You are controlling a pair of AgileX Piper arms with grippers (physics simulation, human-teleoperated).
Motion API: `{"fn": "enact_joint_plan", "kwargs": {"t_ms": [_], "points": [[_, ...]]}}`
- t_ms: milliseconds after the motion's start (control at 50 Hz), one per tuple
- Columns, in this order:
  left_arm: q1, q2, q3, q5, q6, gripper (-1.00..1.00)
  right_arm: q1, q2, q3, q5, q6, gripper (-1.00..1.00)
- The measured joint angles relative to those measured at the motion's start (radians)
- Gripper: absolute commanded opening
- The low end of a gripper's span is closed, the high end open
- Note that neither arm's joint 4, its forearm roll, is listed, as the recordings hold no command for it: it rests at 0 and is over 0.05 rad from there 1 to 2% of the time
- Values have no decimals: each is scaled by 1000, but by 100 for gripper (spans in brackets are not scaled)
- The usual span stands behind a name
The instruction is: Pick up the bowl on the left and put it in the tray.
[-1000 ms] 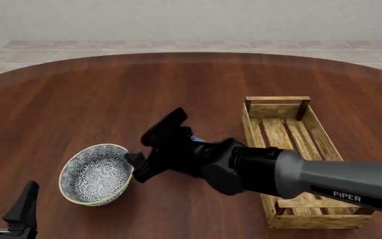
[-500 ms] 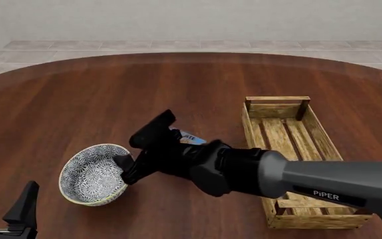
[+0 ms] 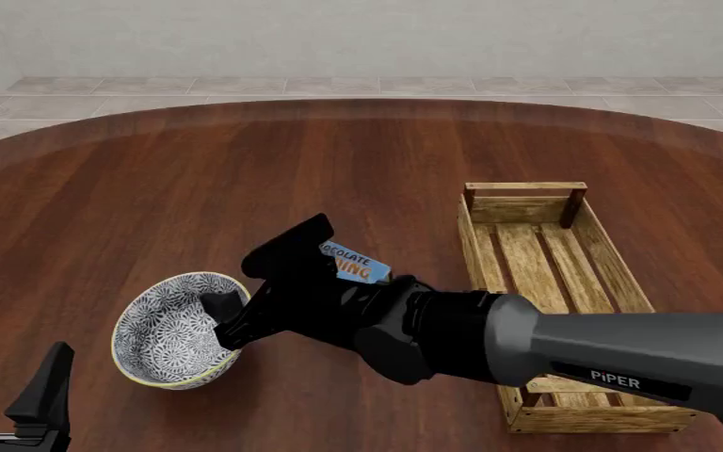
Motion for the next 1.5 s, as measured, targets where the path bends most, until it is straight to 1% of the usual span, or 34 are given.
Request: {"fn": "enact_joint_plan", "kwargs": {"t_ms": [220,340,500,640,1100,1500], "points": [[0,0,0,0,0,100,-7,23,13,-36,57,100],[0,0,0,0,0,100,-19,38,17,-51,75,100],[0,0,0,0,0,100,-59,44,34,-75,94,100],[0,0,0,0,0,100,-73,64,43,-94,126,100],[0,0,0,0,0,100,-43,267,-38,-117,217,100],[0,0,0,0,0,100,-44,344,-83,-158,289,100]]}}
